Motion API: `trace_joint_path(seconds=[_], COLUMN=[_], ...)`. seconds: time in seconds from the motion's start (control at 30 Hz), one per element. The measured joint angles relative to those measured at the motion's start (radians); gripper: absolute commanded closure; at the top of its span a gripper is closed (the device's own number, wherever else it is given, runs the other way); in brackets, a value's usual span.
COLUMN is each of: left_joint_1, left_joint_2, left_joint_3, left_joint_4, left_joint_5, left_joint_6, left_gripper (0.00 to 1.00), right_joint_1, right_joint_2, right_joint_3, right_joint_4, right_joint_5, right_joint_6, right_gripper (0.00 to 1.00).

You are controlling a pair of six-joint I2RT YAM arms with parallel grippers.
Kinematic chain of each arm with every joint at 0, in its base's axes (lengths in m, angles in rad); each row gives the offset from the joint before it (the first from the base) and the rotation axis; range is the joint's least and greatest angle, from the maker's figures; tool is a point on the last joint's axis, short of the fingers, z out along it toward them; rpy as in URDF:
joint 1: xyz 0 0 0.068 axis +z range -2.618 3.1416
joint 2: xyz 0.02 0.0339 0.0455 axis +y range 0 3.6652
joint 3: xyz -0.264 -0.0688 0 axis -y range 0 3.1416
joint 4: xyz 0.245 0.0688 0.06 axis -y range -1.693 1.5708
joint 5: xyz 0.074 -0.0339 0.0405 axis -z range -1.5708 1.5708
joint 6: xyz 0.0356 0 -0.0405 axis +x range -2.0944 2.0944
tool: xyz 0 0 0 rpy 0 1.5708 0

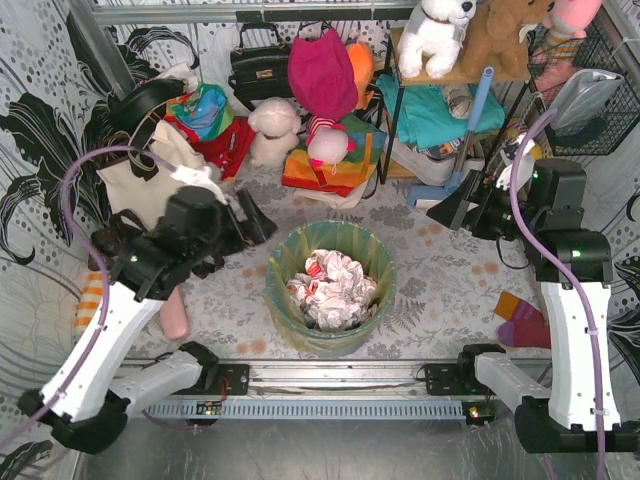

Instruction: Tie the trash bag

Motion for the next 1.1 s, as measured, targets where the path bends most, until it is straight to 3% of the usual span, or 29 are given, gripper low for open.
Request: trace_joint_path(seconds=[0.13,0.27,0.67,0.93,1.1], left_joint_1=[-0.255,-0.363,-0.386,-0.388,-0.388], left_joint_2=[0.062,0.098,0.04,-0.039,-0.048], left_joint_3=[0.016,0.053,0.072,0.046,0.027], left_joint_4=[-0.083,-0.175,-0.275,-0.278,-0.279], left_joint_5=[-0.084,-0.164,-0.163,-0.074,-0.048], left_joint_6=[-0.098,-0.176,-0.24,-0.24,-0.24], left_gripper=[0.07,0.08,0.13,0.32,0.36], right_joint_1=[0.0,0.017,0.42,0.528,0.561], right_joint_2=[0.026,0.054,0.24,0.263,0.28], right_joint_3=[0.013,0.014,0.169,0.175,0.169], right_joint_4=[-0.056,-0.095,-0.147,-0.171,-0.176], right_joint_5=[-0.06,-0.068,0.162,0.237,0.247], right_joint_6=[-0.032,-0.055,-0.058,-0.044,-0.044], right_gripper=[0.26,0.26,0.28,0.33,0.37])
